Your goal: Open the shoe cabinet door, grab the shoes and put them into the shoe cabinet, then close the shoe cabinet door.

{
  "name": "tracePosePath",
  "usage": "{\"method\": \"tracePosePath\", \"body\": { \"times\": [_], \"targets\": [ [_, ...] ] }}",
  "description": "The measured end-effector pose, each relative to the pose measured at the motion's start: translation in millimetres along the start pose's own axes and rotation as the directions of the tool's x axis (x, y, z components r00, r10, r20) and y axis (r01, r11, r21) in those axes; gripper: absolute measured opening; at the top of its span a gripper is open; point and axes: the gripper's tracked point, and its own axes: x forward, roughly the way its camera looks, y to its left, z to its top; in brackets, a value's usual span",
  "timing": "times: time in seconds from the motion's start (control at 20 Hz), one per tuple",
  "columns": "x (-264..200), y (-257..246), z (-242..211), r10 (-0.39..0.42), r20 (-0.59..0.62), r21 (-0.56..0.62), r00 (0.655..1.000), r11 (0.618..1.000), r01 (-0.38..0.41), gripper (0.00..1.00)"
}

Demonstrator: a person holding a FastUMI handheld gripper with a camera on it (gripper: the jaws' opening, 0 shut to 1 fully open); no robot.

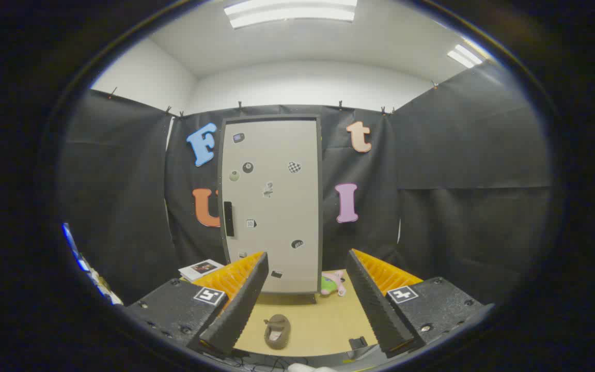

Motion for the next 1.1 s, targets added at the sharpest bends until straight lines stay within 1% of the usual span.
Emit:
{"method": "tracePosePath", "body": {
  "times": [0.65, 0.85, 1.0, 1.1],
  "targets": [
    [2, 13, 2, -0.009, 0.009, -0.009, 1.0, 1.0, 0.009, 0.99],
    [26, 26, 2, -0.005, -0.007, 0.001, 1.0, 1.0, 0.005, 0.99],
    [59, 41, 1, -0.018, -0.03, 0.028, 0.999, 0.999, 0.019, 0.99],
    [89, 61, -4, 0.0, -0.057, 0.053, 0.998, 0.999, 0.003, 0.99]
  ]
}}
